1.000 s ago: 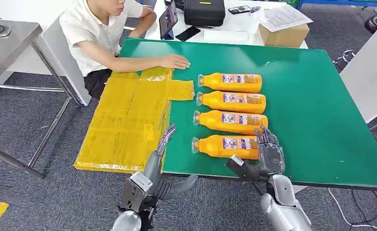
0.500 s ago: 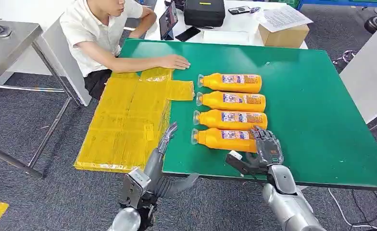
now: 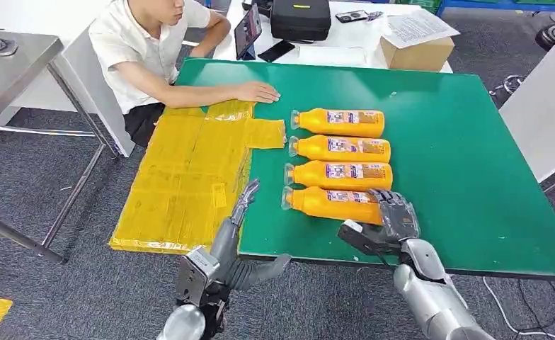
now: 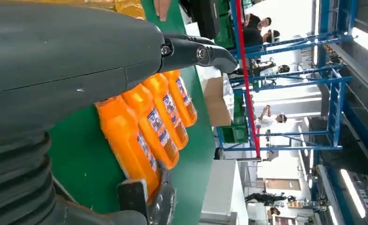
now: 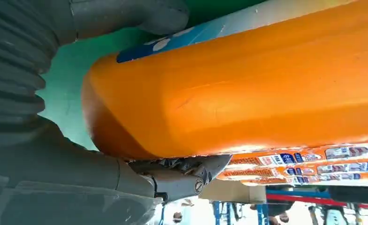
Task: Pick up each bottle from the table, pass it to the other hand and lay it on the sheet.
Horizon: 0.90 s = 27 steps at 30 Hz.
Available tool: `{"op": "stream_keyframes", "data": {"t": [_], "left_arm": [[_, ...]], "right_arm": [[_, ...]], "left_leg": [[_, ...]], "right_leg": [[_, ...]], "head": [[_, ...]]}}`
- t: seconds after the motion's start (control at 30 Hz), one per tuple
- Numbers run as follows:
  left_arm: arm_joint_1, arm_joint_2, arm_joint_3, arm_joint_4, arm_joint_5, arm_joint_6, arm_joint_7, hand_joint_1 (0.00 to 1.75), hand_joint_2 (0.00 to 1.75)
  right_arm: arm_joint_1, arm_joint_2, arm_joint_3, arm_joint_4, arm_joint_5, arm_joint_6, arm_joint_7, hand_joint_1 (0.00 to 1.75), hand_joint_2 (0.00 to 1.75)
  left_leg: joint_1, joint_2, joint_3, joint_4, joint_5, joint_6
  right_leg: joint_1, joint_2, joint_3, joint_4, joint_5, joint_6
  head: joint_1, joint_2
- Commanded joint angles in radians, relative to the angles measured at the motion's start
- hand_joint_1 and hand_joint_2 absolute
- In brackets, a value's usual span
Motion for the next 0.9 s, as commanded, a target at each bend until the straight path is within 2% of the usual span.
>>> {"op": "stream_keyframes", "data": {"t": [0.03, 0.17, 0.3, 0.43, 0.5, 0.6, 0.9], "left_arm": [[-0.002, 0.032, -0.012, -0.003, 0.006, -0.004, 0.000, 0.00, 1.75], [0.021, 0.015, 0.003, 0.022, 0.047, 0.015, 0.012, 0.00, 1.75], [0.011, 0.014, 0.018, 0.073, 0.183, 0.071, 0.040, 0.00, 1.75], [0.034, 0.013, 0.024, 0.087, 0.325, 0.111, 0.054, 0.00, 1.75], [0.047, 0.018, 0.025, 0.083, 0.404, 0.114, 0.078, 0.00, 1.75], [0.049, 0.030, 0.014, 0.081, 0.449, 0.121, 0.090, 0.00, 1.75], [0.038, 0.052, -0.018, 0.062, 0.533, 0.121, 0.108, 0.00, 1.75]], "right_arm": [[0.149, 0.003, 0.020, -0.056, -0.030, 0.024, -0.016, 1.75, 1.75], [0.267, 0.061, -0.056, -0.258, -0.290, 0.070, -0.184, 1.75, 1.75], [0.335, 0.136, -0.072, -0.477, -0.464, 0.064, -0.235, 1.75, 1.75], [0.364, 0.192, -0.089, -0.594, -0.574, -0.021, -0.232, 1.75, 1.75], [0.366, 0.223, -0.103, -0.620, -0.634, -0.049, -0.238, 1.75, 1.75], [0.363, 0.234, -0.096, -0.622, -0.644, -0.076, -0.240, 1.75, 1.75], [0.339, 0.271, -0.058, -0.557, -0.682, -0.127, -0.271, 1.75, 1.75]], "left_leg": [[0.002, -0.004, 0.004, -0.002, -0.001, -0.002], [0.002, -0.004, 0.006, -0.002, -0.003, -0.002], [0.002, -0.001, 0.005, -0.001, -0.003, -0.002], [0.001, 0.000, 0.004, -0.001, -0.004, -0.003], [0.001, 0.002, 0.000, -0.001, -0.004, -0.003], [0.001, 0.001, -0.005, -0.001, -0.002, -0.002], [0.000, 0.000, -0.006, -0.001, -0.003, -0.003]], "right_leg": [[0.002, -0.003, 0.006, -0.003, -0.001, -0.002], [0.002, -0.002, 0.007, -0.003, -0.001, -0.002], [0.002, 0.001, 0.007, -0.001, -0.001, -0.002], [0.001, 0.002, 0.004, 0.000, -0.001, -0.003], [0.001, 0.003, 0.001, 0.001, -0.001, -0.002], [0.000, 0.002, -0.003, 0.001, -0.001, -0.002], [0.000, 0.001, -0.004, 0.001, -0.002, -0.003]], "head": [[0.000, 0.000], [0.000, 0.000], [0.000, 0.000], [0.000, 0.000], [0.000, 0.000], [0.000, 0.000], [0.000, 0.000]]}}
